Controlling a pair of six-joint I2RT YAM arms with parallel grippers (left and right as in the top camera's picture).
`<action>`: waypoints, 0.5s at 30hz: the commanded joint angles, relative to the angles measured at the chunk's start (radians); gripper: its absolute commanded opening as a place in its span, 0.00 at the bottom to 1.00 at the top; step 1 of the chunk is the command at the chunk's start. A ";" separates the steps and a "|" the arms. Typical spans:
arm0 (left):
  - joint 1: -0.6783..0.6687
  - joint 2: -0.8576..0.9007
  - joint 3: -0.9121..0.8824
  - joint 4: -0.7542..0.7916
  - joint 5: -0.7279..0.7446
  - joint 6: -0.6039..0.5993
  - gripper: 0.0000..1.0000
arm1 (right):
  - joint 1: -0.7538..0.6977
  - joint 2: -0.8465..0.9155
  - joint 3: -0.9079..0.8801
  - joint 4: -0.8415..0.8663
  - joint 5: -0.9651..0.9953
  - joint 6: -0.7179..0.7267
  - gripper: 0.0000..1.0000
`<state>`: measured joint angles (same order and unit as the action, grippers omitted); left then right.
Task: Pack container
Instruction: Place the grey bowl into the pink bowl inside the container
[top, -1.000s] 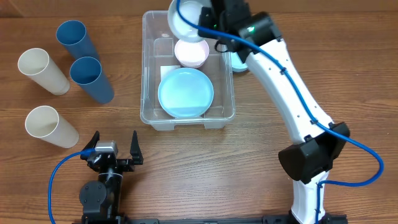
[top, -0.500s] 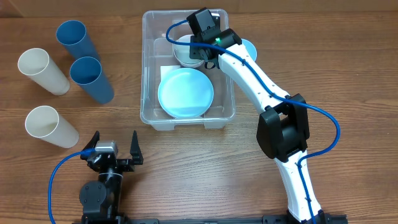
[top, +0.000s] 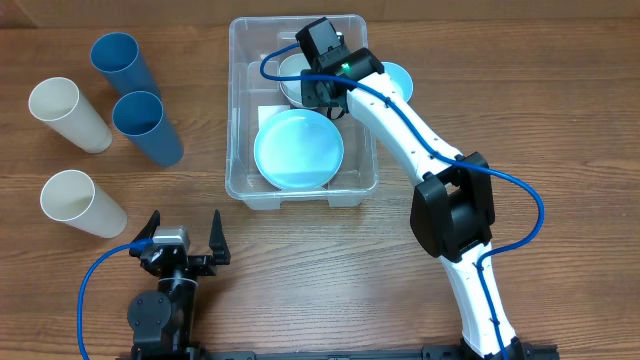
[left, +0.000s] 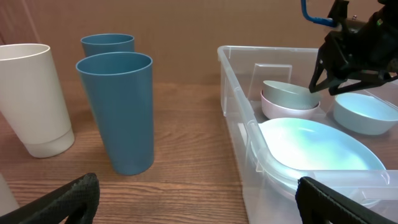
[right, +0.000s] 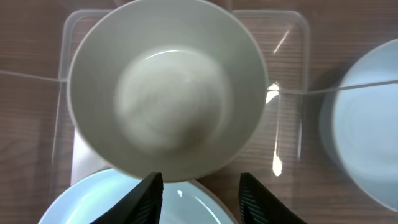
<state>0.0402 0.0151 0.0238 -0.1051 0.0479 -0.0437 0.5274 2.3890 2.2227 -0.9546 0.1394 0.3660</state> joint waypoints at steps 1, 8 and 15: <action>0.005 -0.008 -0.003 0.000 -0.003 0.022 1.00 | 0.016 -0.010 0.028 0.018 -0.007 0.004 0.41; 0.005 -0.008 -0.003 0.000 -0.003 0.022 1.00 | 0.017 -0.008 0.027 0.052 -0.041 -0.015 0.42; 0.005 -0.008 -0.003 0.000 -0.003 0.022 1.00 | 0.018 -0.006 -0.063 0.167 -0.049 -0.023 0.42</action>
<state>0.0402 0.0151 0.0238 -0.1051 0.0475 -0.0437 0.5434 2.3890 2.2017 -0.8154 0.0952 0.3573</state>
